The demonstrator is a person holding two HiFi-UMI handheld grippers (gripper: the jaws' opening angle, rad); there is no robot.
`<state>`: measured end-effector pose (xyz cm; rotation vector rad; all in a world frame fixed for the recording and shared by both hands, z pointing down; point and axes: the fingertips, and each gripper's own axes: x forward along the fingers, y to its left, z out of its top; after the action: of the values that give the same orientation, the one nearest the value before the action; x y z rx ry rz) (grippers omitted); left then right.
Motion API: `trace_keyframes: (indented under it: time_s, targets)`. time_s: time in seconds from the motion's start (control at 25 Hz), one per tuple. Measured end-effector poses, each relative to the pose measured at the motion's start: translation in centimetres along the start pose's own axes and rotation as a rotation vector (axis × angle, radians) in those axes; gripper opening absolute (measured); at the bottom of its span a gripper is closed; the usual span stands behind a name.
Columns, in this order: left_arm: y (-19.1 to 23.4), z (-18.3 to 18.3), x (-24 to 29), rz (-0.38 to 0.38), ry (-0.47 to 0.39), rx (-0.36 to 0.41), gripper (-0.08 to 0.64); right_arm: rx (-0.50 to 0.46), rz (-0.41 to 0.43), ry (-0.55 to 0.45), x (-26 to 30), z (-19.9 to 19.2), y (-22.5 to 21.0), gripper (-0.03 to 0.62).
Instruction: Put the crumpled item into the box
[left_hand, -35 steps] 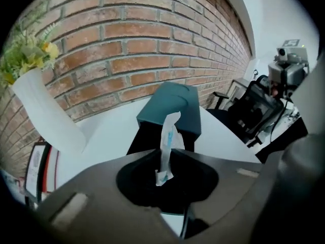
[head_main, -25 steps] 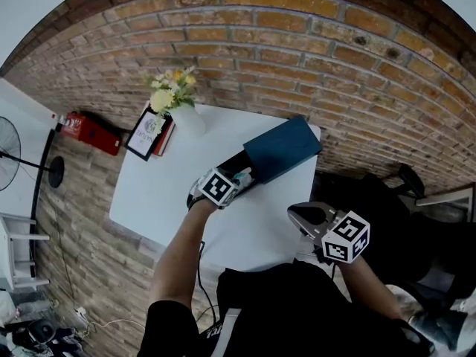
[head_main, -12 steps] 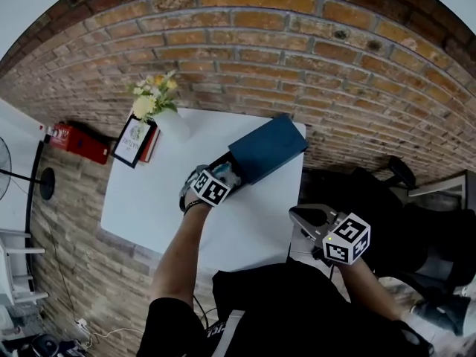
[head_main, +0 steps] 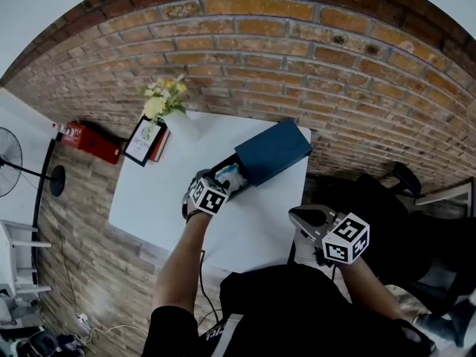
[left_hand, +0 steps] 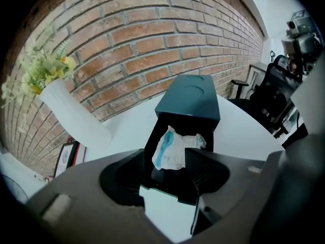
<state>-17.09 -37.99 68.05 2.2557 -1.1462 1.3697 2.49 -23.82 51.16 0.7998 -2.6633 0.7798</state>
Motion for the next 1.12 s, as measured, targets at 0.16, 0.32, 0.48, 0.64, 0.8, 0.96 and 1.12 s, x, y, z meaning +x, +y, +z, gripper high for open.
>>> trace_keyframes:
  time_s: [0.16, 0.32, 0.48, 0.64, 0.8, 0.96, 1.12]
  targets:
    - [0.8, 1.2, -3.2, 0.051, -0.088, -0.087, 0.245, -0.01, 0.053, 0.01, 0.5, 0.1, 0.1, 0.0]
    - [0.5, 3.0, -7.4, 0.1, -0.197, -0.166, 0.23, -0.045, 0.13, 0.023, 0.7, 0.5, 0.5, 0.0]
    - [0.0, 4.7, -12.8, 0.167, -0.29, -0.214, 0.216, -0.087, 0.208, 0.037, 0.7, 1.2, 0.9, 0.0]
    - [-0.6, 5.4, -17.1, 0.202, -0.363, -0.263, 0.219, -0.151, 0.26, 0.034, 1.2, 2.4, 1.5, 0.0]
    - [-1.9, 6.9, -21.8, 0.191, -0.531, -0.327, 0.218, -0.172, 0.27, -0.03, 1.3, 4.4, 2.5, 0.0]
    - [-2.4, 7.6, -25.9, 0.2, -0.658, -0.357, 0.17, -0.187, 0.259, -0.084, 1.3, 6.3, 2.8, 0.0]
    - [-2.2, 6.6, -29.3, 0.229, -0.703, -0.375, 0.114, -0.189, 0.247, -0.104, 2.3, 7.3, 3.4, 0.0]
